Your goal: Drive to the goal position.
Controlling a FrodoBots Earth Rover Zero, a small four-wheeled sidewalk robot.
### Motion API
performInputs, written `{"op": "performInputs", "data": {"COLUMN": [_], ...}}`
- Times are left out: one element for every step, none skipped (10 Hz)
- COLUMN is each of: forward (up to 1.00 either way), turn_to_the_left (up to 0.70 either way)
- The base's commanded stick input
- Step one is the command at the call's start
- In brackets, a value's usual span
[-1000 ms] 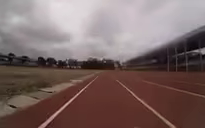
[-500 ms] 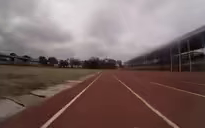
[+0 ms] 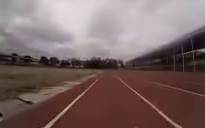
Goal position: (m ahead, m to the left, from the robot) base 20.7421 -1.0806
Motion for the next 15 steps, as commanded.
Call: {"op": "performInputs", "data": {"forward": [1.0,1.0,1.0,1.0,1.0,1.0,1.0,1.0,1.0,1.0,1.0,1.0,1.0,1.0,1.0], "turn_to_the_left": [0.0,0.0,0.0,0.0,0.0,0.0,0.0,0.0,0.0,0.0,0.0,-0.11,-0.33,-0.4,-0.4]}}
